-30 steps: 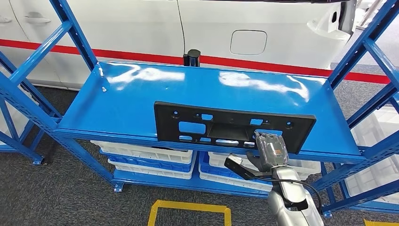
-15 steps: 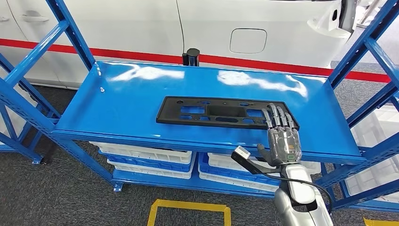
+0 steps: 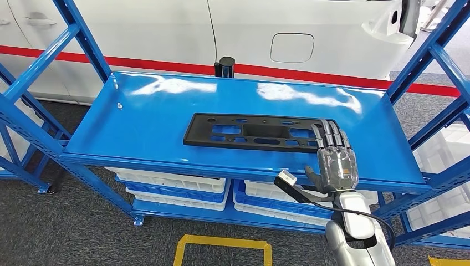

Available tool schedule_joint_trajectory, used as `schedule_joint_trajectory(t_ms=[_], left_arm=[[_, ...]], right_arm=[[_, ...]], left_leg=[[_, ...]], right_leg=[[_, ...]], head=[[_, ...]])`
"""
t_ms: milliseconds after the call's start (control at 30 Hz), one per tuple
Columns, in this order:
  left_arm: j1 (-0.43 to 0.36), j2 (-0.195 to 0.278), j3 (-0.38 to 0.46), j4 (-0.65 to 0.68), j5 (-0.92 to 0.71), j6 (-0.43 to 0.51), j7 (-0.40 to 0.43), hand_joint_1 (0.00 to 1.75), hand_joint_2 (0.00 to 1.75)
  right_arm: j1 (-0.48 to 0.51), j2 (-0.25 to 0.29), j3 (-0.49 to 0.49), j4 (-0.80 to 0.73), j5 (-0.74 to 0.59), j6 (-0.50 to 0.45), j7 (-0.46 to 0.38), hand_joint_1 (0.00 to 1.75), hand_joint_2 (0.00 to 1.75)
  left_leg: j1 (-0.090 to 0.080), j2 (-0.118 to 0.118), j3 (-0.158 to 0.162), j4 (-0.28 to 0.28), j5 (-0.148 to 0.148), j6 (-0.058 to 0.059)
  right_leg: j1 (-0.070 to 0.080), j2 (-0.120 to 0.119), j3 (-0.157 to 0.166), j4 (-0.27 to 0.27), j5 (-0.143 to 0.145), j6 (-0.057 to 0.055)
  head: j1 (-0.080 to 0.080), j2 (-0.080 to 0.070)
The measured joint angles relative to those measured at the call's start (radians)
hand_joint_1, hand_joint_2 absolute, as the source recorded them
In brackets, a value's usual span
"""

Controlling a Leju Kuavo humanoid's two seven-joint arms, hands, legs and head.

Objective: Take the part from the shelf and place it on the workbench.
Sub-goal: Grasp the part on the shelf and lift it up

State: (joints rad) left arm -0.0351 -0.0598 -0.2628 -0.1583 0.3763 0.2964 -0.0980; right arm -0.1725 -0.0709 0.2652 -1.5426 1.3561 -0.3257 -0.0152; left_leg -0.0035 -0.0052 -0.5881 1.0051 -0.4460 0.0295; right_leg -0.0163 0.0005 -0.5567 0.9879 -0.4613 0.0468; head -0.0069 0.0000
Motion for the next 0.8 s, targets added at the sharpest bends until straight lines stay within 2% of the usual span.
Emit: schedule_joint_trajectory(t_ms=[400, 800], left_arm=[[0.0, -0.001, -0.001, 0.0, -0.008, 0.003, -0.017, 0.0, 0.0], [0.0, -0.002, -0.003, 0.0, -0.012, 0.002, -0.019, 0.0, 0.0]], right_arm=[[0.018, -0.001, -0.035, -0.043, -0.019, -0.069, 0.014, 0.0, 1.75], [0.031, -0.002, -0.056, -0.073, -0.021, -0.063, 0.019, 0.0, 1.75]], left_leg=[[0.0, 0.0, 0.0, 0.0, 0.0, 0.0], [0.0, 0.0, 0.0, 0.0, 0.0, 0.0]], right_leg=[[0.0, 0.0, 0.0, 0.0, 0.0, 0.0], [0.0, 0.0, -0.001, 0.0, 0.0, 0.0]], head=[[0.0, 0.0], [0.0, 0.0]])
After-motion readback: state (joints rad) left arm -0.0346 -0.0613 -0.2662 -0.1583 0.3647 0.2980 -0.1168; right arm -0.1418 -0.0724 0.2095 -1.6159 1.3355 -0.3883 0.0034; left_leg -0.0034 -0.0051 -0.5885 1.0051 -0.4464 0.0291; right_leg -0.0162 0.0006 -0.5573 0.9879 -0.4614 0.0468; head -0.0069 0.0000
